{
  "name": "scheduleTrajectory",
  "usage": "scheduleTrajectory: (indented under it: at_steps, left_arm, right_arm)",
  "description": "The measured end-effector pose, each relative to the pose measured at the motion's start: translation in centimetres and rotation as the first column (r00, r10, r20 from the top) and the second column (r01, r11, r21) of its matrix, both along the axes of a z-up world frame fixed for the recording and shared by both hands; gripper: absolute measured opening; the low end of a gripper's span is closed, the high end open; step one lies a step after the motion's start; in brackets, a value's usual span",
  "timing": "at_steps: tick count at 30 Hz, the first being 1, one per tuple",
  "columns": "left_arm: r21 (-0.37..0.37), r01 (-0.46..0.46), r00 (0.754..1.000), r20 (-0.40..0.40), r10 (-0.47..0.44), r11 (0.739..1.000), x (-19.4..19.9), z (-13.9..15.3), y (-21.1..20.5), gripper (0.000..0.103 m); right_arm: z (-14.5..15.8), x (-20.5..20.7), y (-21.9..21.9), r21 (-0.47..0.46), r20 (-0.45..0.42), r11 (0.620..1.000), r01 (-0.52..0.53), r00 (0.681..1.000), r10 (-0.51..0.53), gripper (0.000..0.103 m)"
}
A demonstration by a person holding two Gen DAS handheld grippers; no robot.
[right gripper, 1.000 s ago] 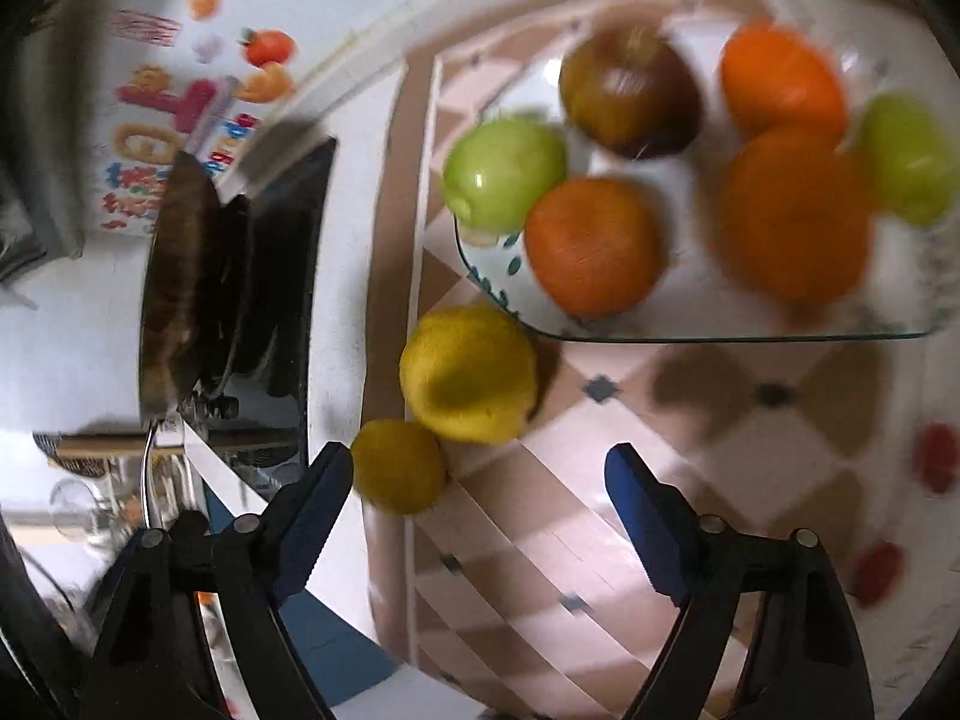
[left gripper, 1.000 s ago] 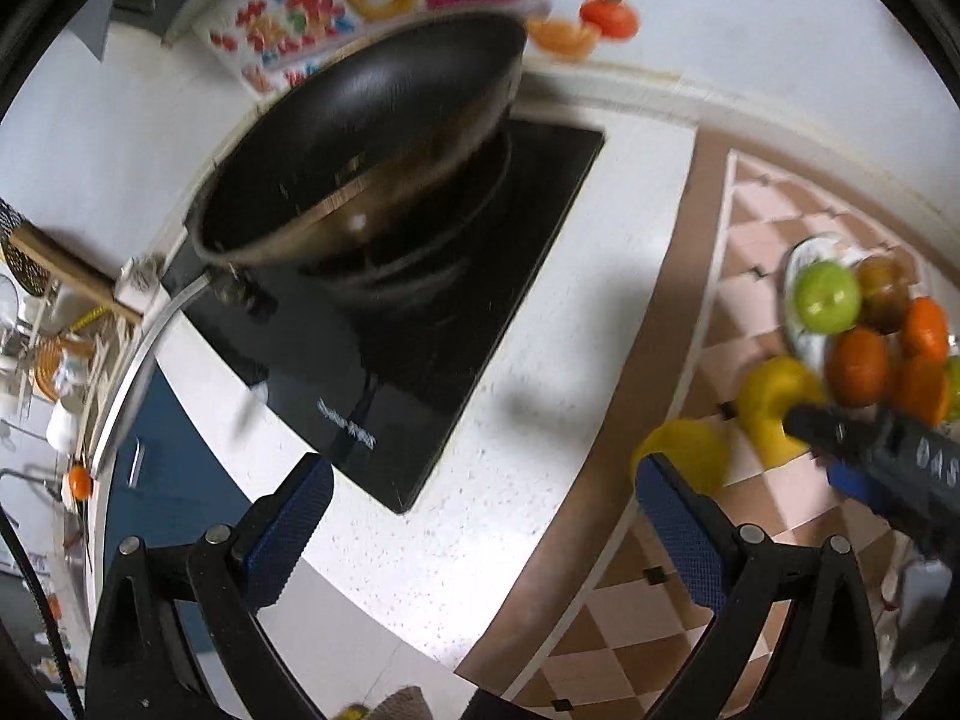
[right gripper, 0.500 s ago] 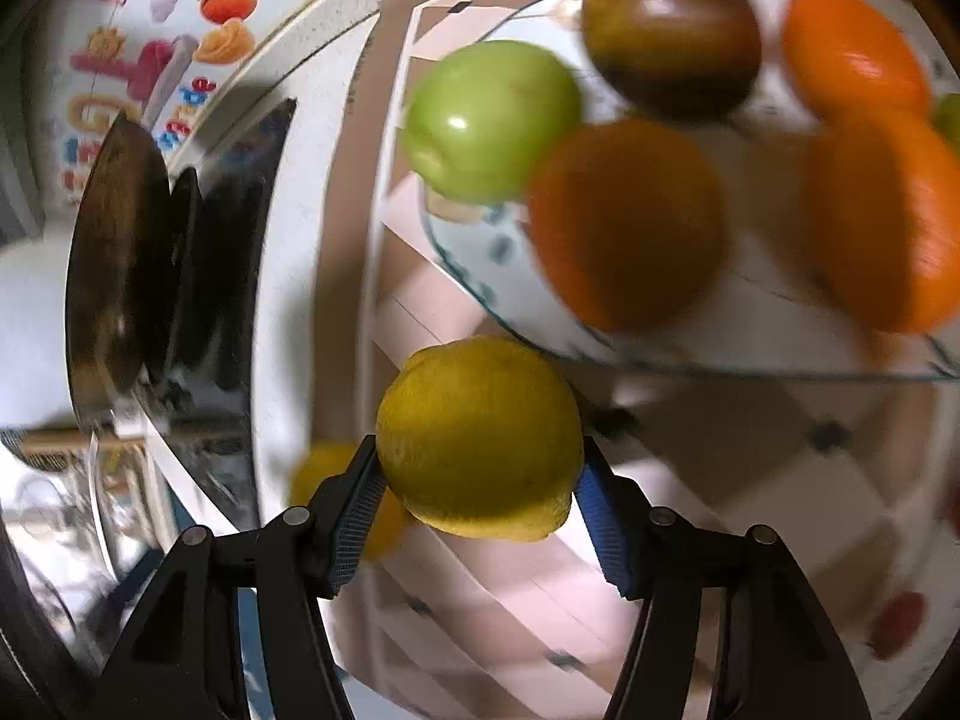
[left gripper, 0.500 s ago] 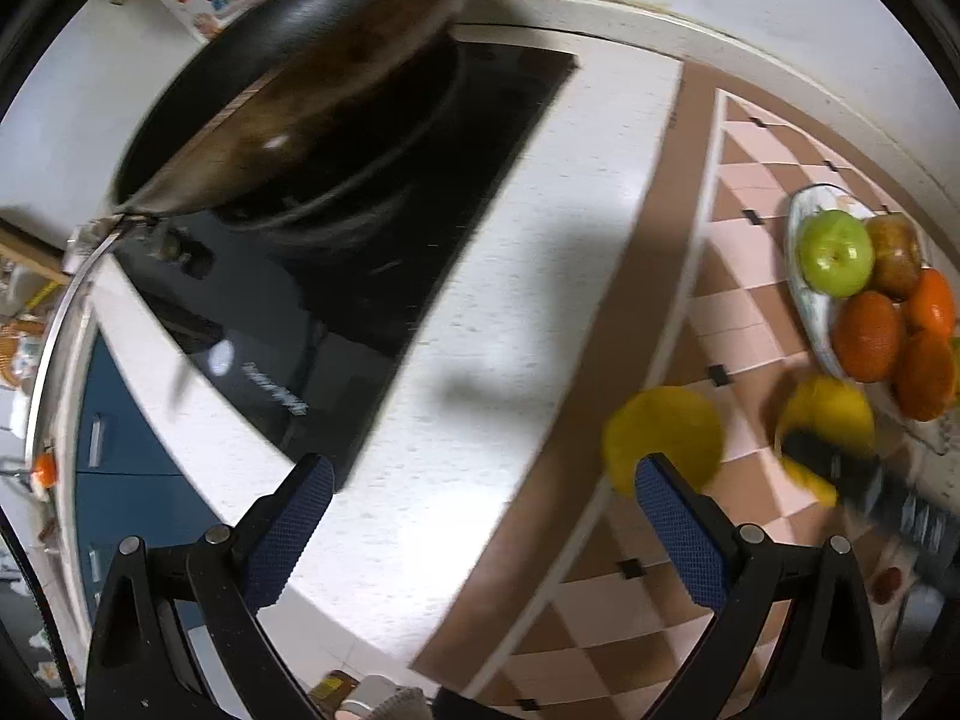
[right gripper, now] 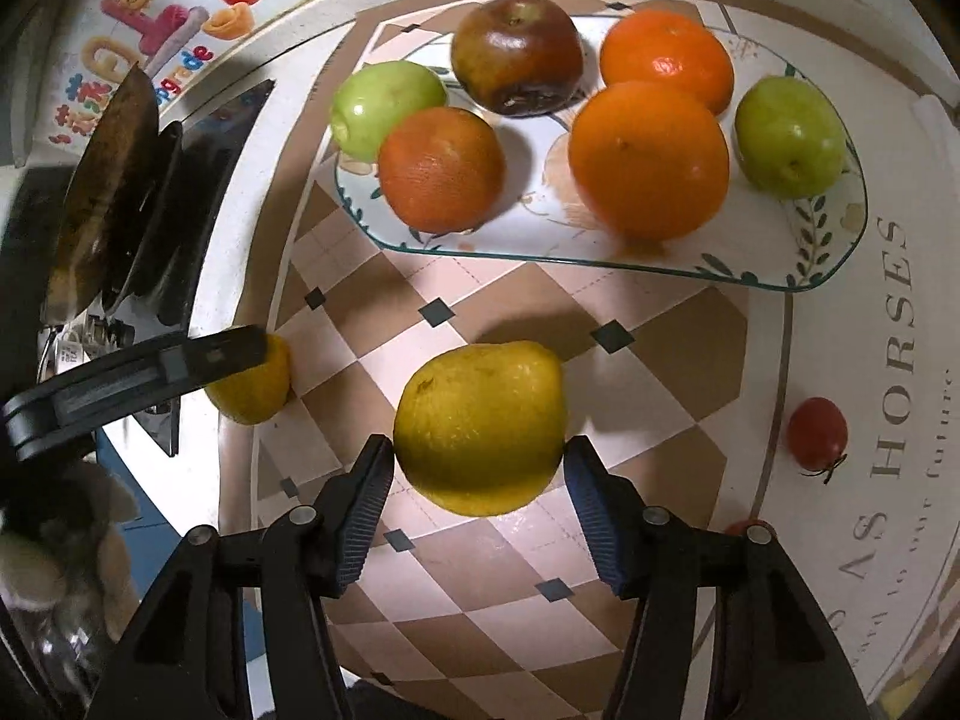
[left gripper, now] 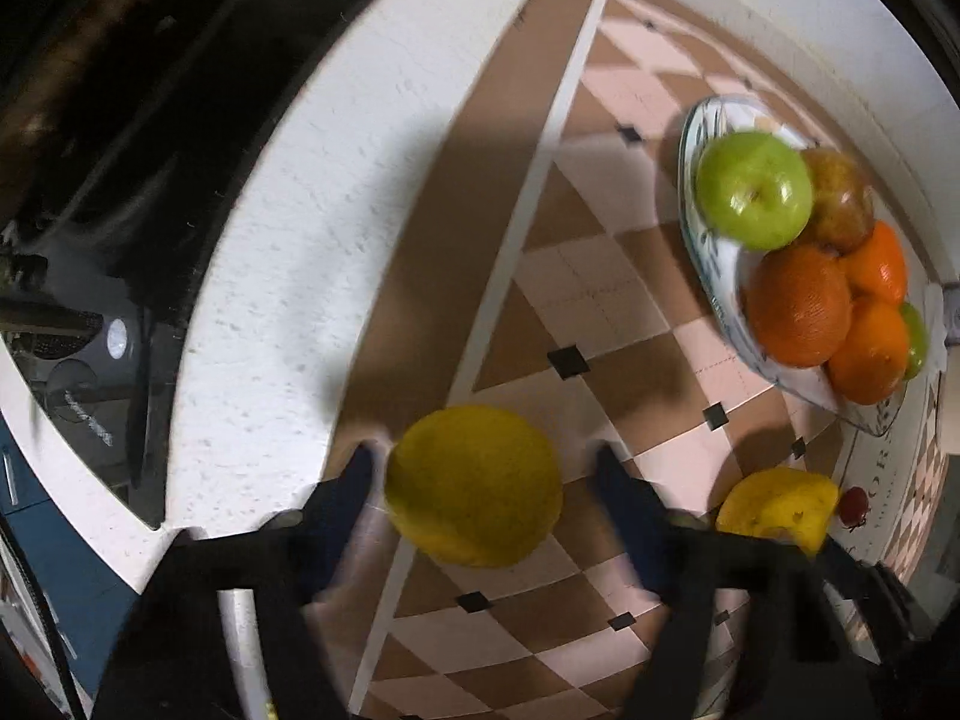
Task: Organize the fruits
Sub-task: 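Grasp a yellow lemon with the right tool while the left tool grasps the other lemon, then carry both lemons onto the plate and open both tools to release them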
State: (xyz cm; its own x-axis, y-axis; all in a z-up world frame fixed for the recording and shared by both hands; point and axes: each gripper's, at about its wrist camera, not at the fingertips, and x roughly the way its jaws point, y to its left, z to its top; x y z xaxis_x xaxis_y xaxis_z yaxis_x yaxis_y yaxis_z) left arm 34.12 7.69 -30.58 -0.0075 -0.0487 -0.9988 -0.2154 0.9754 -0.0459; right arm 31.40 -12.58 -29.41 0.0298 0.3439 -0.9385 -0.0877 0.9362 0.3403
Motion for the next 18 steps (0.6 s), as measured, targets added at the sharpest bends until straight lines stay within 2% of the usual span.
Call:
scheduleTrajectory:
  at_steps: [3,13,18]
  left_arm:
    - [0.008,0.019,1.0,0.021,-0.019,1.0,-0.4,0.0,-0.3,0.057]
    - [-0.006,0.008,0.999,0.048,-0.008,1.0,-1.9,0.0,-0.9,0.057]
    - [-0.013,0.001,0.999,0.051,0.0,1.0,-2.4,0.2,-0.3,0.057]
  right_arm:
    - [0.1,0.3,0.6,-0.017,0.014,1.0,-0.008,1.0,0.008,0.061]
    - [-0.6,2.7,0.8,0.04,0.016,0.998,0.039,0.999,-0.039,0.066]
    - [-1.5,3.8,1.8,0.054,0.007,0.998,0.027,1.0,-0.028,0.067]
